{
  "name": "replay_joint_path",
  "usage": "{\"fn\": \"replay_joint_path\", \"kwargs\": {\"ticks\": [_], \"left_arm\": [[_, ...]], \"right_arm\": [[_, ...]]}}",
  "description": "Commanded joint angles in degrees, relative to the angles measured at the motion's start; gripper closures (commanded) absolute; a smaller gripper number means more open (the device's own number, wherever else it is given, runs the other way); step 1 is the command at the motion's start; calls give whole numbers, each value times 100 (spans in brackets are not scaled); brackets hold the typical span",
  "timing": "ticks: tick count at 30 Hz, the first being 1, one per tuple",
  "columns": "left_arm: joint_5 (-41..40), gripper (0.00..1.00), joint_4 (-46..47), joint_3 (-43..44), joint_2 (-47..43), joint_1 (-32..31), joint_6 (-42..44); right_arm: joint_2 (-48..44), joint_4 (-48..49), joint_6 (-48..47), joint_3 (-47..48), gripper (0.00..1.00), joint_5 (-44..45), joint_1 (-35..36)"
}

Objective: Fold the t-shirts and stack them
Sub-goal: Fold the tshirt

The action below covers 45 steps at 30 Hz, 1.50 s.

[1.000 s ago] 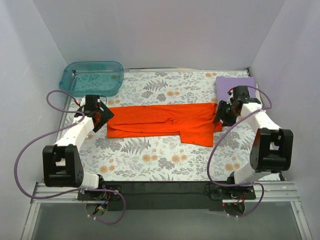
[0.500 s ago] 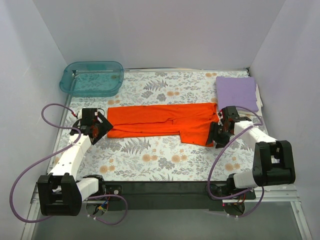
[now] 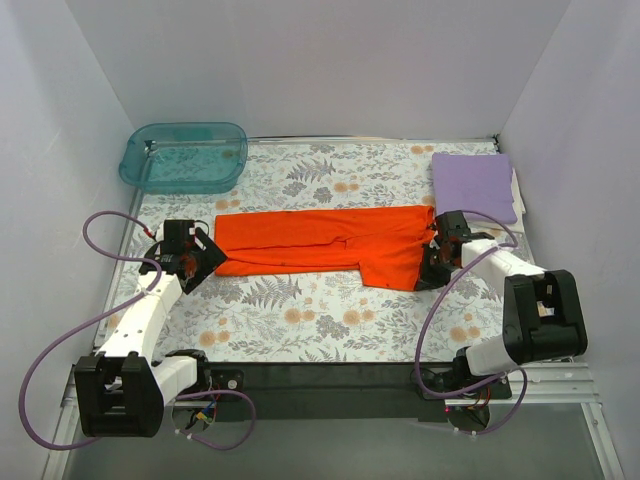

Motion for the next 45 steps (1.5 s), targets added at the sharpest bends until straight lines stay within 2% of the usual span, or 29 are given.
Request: {"fn": "replay_joint_path", "kwargs": {"ticks": [1,6,14,24,30,38,45], "left_arm": [[68,28,-62,24,-129,-2,-29],[76,28,-79,60,-76,-2,-21],[234,28,-97,183,91,-2,-108],[393,28,-114,227,284,-10,-275],[481,29,-115,218,407,-10,-311],[577,33,-132,367,618,-19,-302],[874,53,-62,552,864,-19,-319]], "right_arm": [[34,-50,-3,500,99,137,33],[236,-174,-38,1336,99,155,24],[1325,-236,6,2908,99,-56,6],[2450,-236,251,4359,99,-240,-126],[2916,-236,410,4817,99,-390,-205],[3198,-236,515,4854,95,-443,-266],[3189,-218,489,4669,94,-346,-389]]}}
